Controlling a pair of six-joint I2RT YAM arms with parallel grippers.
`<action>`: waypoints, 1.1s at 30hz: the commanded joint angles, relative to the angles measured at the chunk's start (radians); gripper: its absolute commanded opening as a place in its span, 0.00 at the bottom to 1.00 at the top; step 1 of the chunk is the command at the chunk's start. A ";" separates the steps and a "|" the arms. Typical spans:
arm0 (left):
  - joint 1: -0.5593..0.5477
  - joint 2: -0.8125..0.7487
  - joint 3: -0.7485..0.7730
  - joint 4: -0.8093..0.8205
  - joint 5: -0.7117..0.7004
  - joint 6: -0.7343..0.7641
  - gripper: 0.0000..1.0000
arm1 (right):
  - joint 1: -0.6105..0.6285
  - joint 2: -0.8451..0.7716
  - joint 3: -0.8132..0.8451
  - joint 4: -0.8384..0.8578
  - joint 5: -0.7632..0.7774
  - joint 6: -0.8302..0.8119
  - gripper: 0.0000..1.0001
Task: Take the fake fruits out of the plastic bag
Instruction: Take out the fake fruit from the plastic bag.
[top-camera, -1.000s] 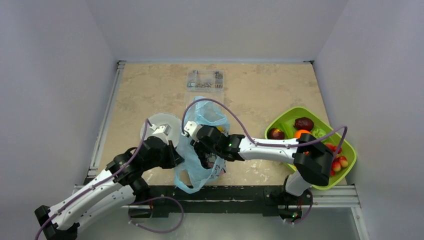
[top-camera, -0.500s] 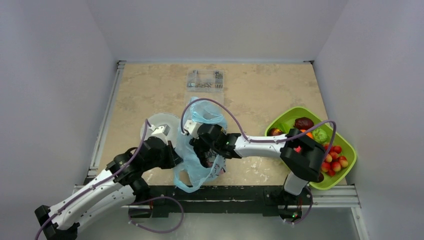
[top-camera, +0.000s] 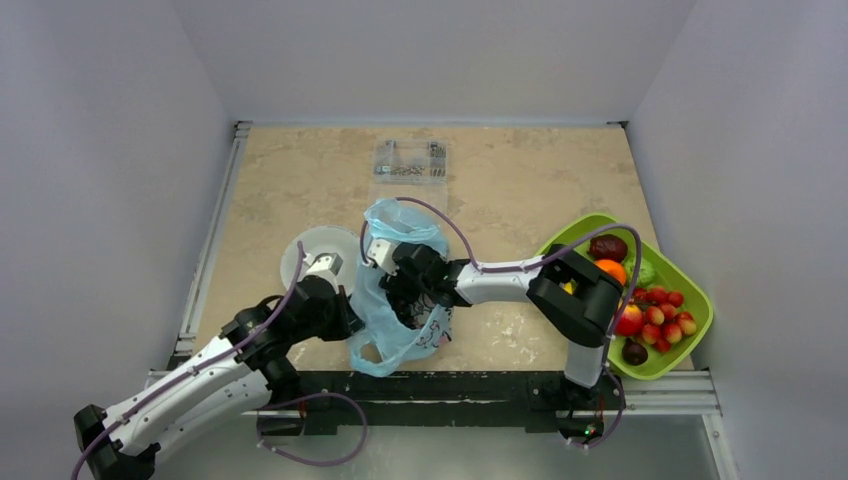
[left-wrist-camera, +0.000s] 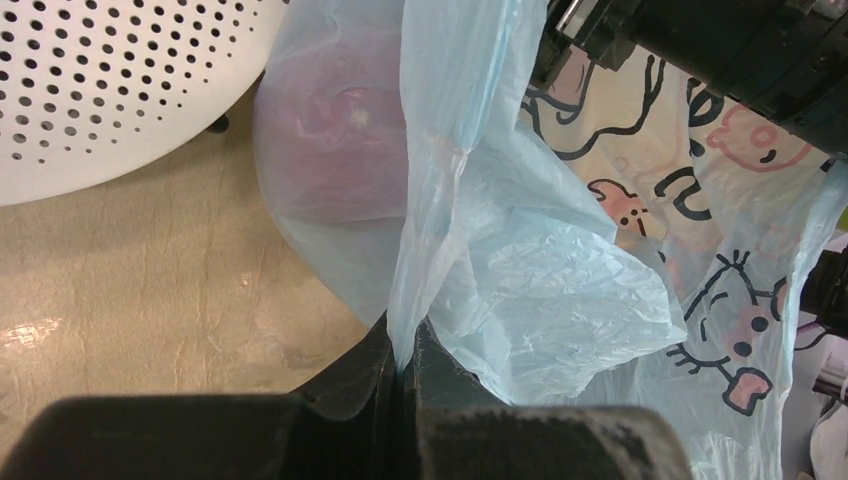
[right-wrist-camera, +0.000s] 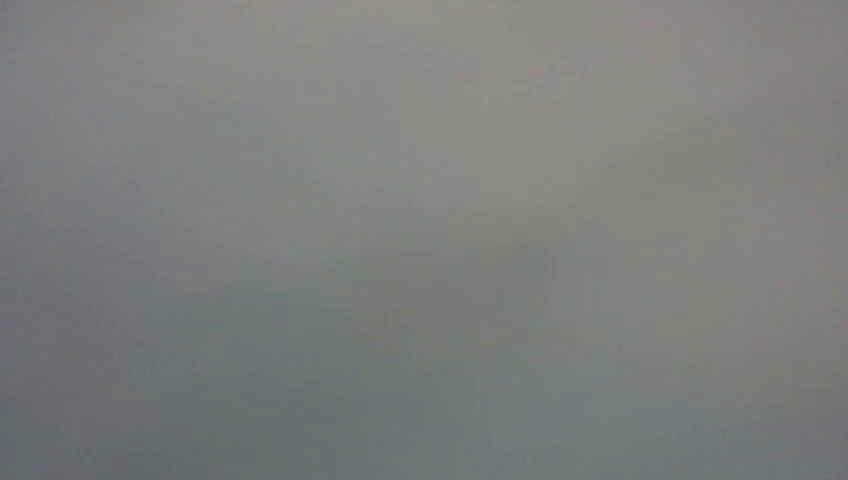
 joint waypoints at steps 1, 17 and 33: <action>-0.006 -0.027 -0.022 0.014 -0.025 -0.018 0.00 | -0.004 0.000 0.017 -0.043 -0.053 0.002 0.63; -0.006 -0.016 0.028 -0.006 -0.030 -0.006 0.00 | 0.077 -0.290 -0.038 -0.140 -0.011 0.053 0.05; -0.006 -0.047 0.063 -0.014 -0.034 -0.009 0.00 | 0.108 -0.569 0.013 -0.332 -0.398 0.163 0.00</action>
